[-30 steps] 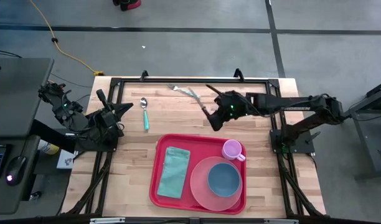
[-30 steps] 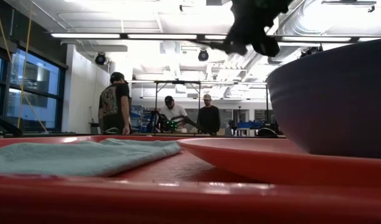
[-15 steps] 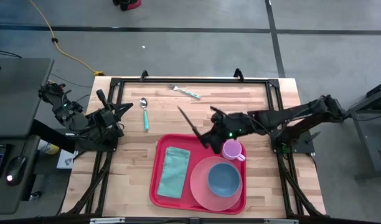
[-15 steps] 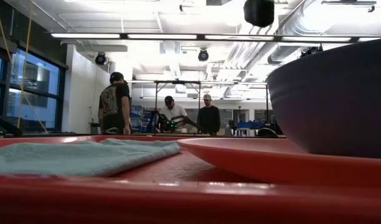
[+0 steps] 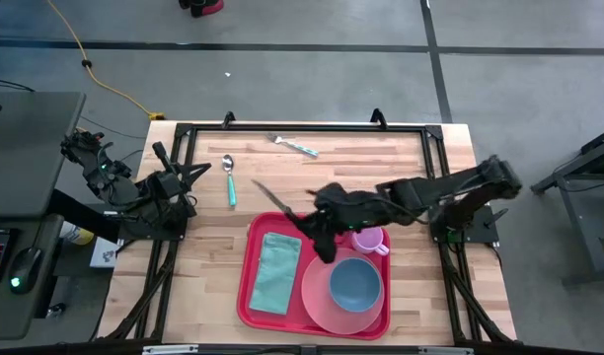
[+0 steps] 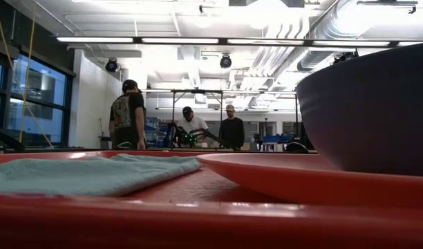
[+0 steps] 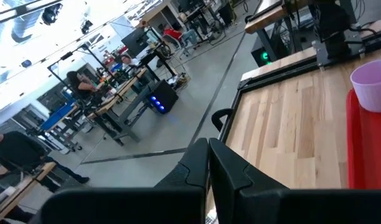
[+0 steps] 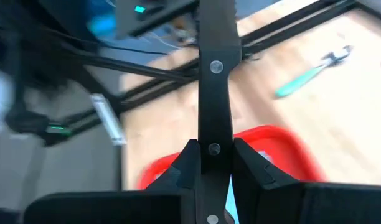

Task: Set up tray
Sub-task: Put the black table knife on the blue table napkin

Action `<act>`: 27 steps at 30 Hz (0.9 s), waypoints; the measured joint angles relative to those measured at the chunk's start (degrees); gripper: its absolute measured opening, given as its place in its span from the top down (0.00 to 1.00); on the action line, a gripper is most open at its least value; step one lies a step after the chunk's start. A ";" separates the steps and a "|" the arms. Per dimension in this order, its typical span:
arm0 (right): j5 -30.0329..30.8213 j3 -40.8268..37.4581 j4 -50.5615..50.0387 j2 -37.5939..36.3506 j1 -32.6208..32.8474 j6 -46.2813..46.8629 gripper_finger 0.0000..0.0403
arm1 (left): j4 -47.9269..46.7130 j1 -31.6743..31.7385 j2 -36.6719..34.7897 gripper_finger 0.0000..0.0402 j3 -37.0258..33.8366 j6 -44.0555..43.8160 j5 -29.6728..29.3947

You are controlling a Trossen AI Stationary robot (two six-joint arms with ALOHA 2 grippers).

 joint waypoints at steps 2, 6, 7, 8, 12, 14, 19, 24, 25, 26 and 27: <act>2.48 7.45 -6.26 3.73 -0.07 -1.41 0.91 | 0.10 0.00 -0.02 0.88 0.00 -1.08 0.31; 6.96 22.45 -17.26 11.65 -0.76 -4.08 0.91 | 0.08 0.00 0.00 0.88 0.00 -3.89 1.15; 7.82 25.99 -19.17 13.71 -0.80 -5.13 0.91 | 0.08 0.00 -0.02 0.88 0.00 -4.36 1.62; 8.81 29.26 -21.04 15.74 -0.87 -5.93 0.91 | 0.08 0.00 -0.02 0.88 0.00 -4.91 2.03; 11.98 39.17 -29.80 22.73 -0.96 -6.29 0.91 | 0.10 0.00 0.00 0.88 0.00 -6.91 3.80; 11.75 36.30 -29.35 22.64 -1.11 -5.97 0.91 | 0.13 0.00 0.00 0.88 0.00 -7.62 4.74; 11.58 32.45 -30.04 22.53 -2.12 -3.44 0.91 | 0.15 0.00 0.02 0.88 0.00 -8.74 6.25; 18.37 32.44 -29.92 22.40 -3.82 -3.25 0.91 | 0.19 0.00 0.02 0.88 0.00 -8.87 6.29; 20.34 32.44 -30.25 22.37 -4.44 -2.78 0.91 | 0.24 0.00 0.02 0.88 0.00 -8.87 6.30; 22.24 32.44 -30.09 22.37 -5.28 -2.35 0.91 | 0.26 0.00 0.02 0.88 0.00 -8.85 6.29; 23.58 32.44 -29.57 22.37 -6.19 -2.26 0.91 | 0.36 0.00 0.02 0.88 0.00 -8.89 6.29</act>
